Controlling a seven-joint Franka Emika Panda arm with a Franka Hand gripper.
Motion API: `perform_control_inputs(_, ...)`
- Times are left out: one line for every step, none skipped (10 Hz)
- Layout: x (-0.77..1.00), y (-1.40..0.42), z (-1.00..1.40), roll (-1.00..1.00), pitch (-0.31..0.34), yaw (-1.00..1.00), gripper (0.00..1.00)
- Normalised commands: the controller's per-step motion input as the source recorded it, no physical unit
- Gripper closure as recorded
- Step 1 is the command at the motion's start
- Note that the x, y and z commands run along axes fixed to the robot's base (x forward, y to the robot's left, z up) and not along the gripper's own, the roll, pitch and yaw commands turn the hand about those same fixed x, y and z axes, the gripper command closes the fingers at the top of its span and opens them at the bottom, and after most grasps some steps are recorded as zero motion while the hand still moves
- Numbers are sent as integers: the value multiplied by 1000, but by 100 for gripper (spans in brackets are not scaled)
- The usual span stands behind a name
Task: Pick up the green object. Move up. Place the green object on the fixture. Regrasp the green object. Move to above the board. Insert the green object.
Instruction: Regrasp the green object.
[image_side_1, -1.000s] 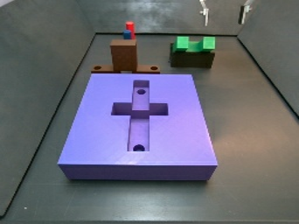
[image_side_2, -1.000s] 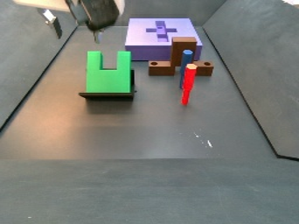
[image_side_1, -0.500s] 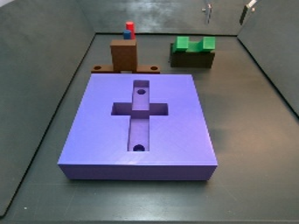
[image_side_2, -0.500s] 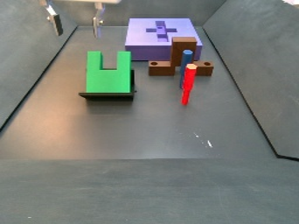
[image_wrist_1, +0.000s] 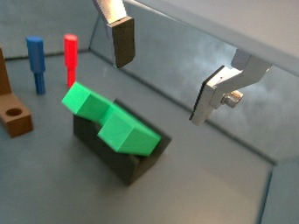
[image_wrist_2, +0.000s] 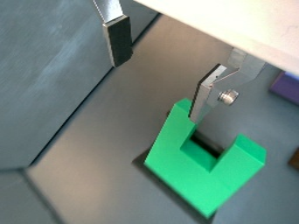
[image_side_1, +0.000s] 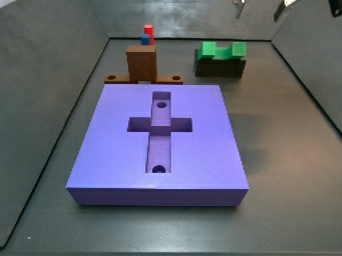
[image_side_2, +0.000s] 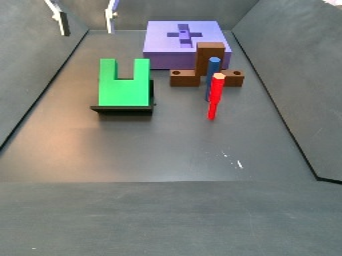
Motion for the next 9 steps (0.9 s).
perform_control_inputs(226, 0, 189, 989, 391, 349, 0)
perform_control_inputs(209, 0, 189, 957, 394, 351, 0)
perform_control_inputs(211, 0, 166, 849, 389, 317, 0)
perform_control_inputs(223, 0, 0, 194, 251, 134, 0)
perform_control_inputs(0, 11, 0, -23, 0, 0, 0)
perform_control_inputs(0, 0, 0, 66, 0, 0, 0)
perform_control_inputs(-23, -106, -83, 117, -23, 171, 0)
perform_control_inputs(0, -237, -269, 0, -157, 314, 0)
perform_control_inputs(46, -343, -360, 174, -257, 309, 0)
